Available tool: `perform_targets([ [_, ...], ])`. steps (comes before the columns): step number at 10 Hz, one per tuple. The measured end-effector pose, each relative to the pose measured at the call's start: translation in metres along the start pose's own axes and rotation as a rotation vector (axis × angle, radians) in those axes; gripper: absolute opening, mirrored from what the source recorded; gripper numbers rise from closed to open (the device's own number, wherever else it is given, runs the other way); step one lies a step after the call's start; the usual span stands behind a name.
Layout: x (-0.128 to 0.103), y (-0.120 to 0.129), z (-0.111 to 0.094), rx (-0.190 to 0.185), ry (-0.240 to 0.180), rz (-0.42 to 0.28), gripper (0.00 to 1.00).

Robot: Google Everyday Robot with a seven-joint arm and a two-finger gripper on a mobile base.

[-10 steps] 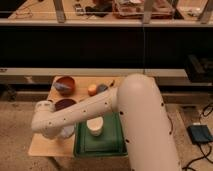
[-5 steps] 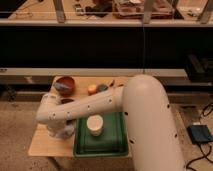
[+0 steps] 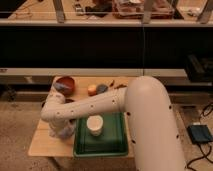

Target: Place towel in purple bowl

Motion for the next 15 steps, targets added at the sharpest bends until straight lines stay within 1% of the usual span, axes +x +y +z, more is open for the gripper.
perform_targets([
  [1, -0.002, -0.001, 0.002, 0.002, -0.001, -0.003, 0.7],
  [3, -0.004, 0.003, 0.003, -0.014, 0.004, 0.015, 0.7],
  [5, -0.005, 0.0, 0.008, -0.056, -0.004, 0.006, 0.7],
  [6, -0.005, -0.001, 0.009, -0.055, -0.006, 0.007, 0.7],
  [7, -0.008, 0.001, 0.015, -0.061, -0.025, 0.01, 0.66],
  [8, -0.009, -0.001, 0.021, -0.06, -0.034, 0.003, 0.58],
  [9, -0.008, -0.003, 0.024, -0.04, -0.037, 0.012, 0.49],
  [10, -0.007, -0.003, 0.024, -0.009, -0.035, 0.031, 0.38],
  [13, -0.007, -0.001, 0.02, -0.01, -0.035, 0.031, 0.08],
  [14, -0.008, -0.002, 0.019, -0.009, -0.037, 0.031, 0.02],
  [15, -0.008, -0.002, 0.019, -0.009, -0.038, 0.031, 0.0],
])
